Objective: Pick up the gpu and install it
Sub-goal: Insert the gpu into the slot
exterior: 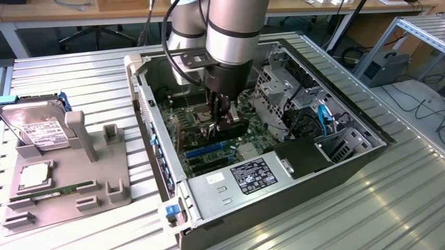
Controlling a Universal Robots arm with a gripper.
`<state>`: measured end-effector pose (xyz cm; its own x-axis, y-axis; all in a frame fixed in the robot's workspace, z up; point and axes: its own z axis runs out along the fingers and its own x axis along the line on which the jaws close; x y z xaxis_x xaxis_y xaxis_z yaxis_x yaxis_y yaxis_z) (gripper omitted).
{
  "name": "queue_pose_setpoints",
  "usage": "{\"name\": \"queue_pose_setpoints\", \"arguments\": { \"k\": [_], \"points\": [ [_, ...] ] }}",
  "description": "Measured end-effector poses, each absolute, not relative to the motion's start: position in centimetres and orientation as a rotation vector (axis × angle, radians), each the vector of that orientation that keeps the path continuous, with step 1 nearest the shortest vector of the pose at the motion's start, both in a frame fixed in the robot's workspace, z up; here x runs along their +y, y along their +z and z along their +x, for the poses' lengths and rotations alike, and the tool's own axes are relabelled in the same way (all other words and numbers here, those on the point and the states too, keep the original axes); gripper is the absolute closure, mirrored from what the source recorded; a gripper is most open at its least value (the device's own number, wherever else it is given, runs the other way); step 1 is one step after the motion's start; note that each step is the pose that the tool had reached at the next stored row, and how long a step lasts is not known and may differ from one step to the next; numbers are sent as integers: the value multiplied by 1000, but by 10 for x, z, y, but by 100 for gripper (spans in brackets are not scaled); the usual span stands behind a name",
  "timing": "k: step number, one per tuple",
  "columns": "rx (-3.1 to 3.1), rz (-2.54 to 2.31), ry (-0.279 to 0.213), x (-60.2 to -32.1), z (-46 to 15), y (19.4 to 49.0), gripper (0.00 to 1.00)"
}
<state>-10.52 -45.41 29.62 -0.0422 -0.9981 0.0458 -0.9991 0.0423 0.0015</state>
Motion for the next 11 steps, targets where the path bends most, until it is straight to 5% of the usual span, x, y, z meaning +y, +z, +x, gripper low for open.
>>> {"name": "queue_pose_setpoints", "arguments": {
  "k": [11],
  "points": [
    [-2257, 2149, 32, -453, -106, 290, 73]
  ]
}}
